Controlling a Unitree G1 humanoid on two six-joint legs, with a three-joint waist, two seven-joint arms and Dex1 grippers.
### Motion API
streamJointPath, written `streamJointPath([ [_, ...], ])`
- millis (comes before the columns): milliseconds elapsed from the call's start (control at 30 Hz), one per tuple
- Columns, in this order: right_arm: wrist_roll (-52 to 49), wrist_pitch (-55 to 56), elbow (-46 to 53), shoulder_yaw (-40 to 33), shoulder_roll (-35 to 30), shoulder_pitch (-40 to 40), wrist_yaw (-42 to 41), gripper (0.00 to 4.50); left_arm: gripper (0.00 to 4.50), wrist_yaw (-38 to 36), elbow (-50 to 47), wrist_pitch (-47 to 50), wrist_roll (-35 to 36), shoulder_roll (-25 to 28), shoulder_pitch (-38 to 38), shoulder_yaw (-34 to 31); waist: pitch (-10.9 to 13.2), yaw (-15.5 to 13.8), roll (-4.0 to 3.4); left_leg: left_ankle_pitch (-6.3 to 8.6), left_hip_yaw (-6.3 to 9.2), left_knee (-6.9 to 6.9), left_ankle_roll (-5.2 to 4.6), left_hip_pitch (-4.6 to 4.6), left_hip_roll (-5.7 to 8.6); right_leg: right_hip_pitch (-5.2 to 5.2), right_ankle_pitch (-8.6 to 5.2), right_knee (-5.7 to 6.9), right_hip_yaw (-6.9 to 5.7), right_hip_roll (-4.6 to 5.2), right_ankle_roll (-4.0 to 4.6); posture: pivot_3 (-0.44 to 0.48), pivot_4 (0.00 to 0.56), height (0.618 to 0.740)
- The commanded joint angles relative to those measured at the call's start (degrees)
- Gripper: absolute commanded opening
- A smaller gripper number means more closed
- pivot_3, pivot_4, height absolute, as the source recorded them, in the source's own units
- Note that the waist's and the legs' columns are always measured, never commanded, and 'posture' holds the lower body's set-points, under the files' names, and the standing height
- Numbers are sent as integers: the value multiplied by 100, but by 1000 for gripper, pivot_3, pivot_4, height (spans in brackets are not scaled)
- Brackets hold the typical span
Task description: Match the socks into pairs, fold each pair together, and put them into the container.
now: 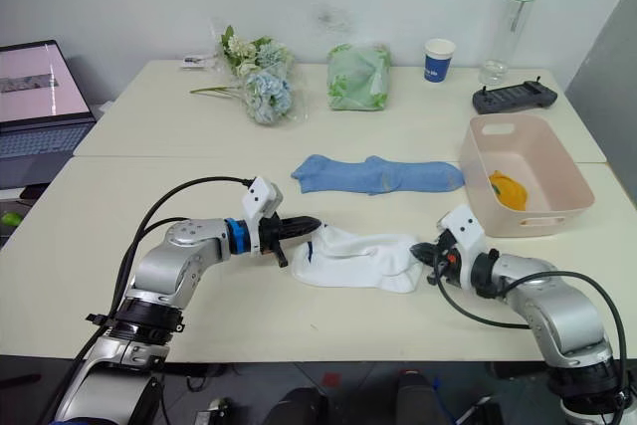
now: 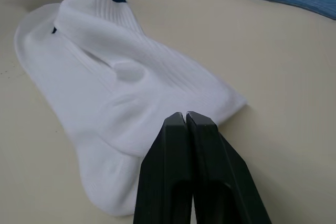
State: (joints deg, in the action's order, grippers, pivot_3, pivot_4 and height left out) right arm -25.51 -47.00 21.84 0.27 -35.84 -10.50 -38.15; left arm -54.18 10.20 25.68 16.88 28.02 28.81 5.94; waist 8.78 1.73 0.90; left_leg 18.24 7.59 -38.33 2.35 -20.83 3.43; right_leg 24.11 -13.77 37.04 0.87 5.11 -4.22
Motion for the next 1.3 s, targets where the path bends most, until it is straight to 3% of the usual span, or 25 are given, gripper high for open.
streamJointPath([
  [33, -187, -84, 83, -250, -16, 5, -3, 639, 0, 93, -237, -40, 57, 24, 19, -184, 0, 0, 0, 0, 0, 0, 0, 0, 0, 0, 0, 0, 0, 0, 0, 0, 150, 740],
  [200, -222, -253, 79, -304, 69, -8, 140, 2298, 0, 36, -312, 44, 122, 20, 22, -186, 0, 1, 0, 0, -1, 0, 0, 0, 0, 0, 0, 1, 1, 0, 0, 0, 150, 740],
  [500, -339, -326, 42, -258, 91, -24, 84, 2298, 0, 70, -303, 56, 139, 13, 73, -198, 0, 2, 0, 0, -1, 0, 0, 0, 0, 0, 0, 1, 1, 0, 0, 0, 150, 740],
  [600, -411, -342, 24, -236, 91, -30, 48, 1681, 0, 70, -301, 59, 138, 16, 89, -195, 0, 1, 0, 0, -1, 0, 0, 0, 0, 0, 0, 1, 0, 0, 0, 0, 150, 740],
  [767, -443, -329, 27, -246, 61, -2, -40, 49, 0, 89, -306, 68, 158, 58, 112, -266, 0, 2, 0, 0, 0, 0, 0, 0, 0, 0, 0, 1, 0, 0, 0, 0, 150, 740],
  [933, -502, 98, 231, -339, -27, -61, -359, 49, 0, 85, -162, 49, 181, 123, 135, -401, 0, 4, 0, 0, 0, 0, 0, 0, -1, 0, 0, 1, 0, 0, 0, 0, 150, 740],
  [1067, 318, 1675, 533, 213, -917, 179, -1430, 49, 0, 122, 56, -80, 106, 153, 230, -465, 0, -2, -1, 0, -1, -1, -1, 0, 3, 0, -1, -1, -1, 0, -1, 0, 150, 740],
  [1300, -49, 1877, 738, 66, -1314, 528, -2103, 49, 0, 102, 190, -276, 12, 1, 343, -320, 1, -4, 3, 0, 1, -5, -1, 0, -1, -6, -1, -3, -5, -1, -2, 0, 150, 740],
])
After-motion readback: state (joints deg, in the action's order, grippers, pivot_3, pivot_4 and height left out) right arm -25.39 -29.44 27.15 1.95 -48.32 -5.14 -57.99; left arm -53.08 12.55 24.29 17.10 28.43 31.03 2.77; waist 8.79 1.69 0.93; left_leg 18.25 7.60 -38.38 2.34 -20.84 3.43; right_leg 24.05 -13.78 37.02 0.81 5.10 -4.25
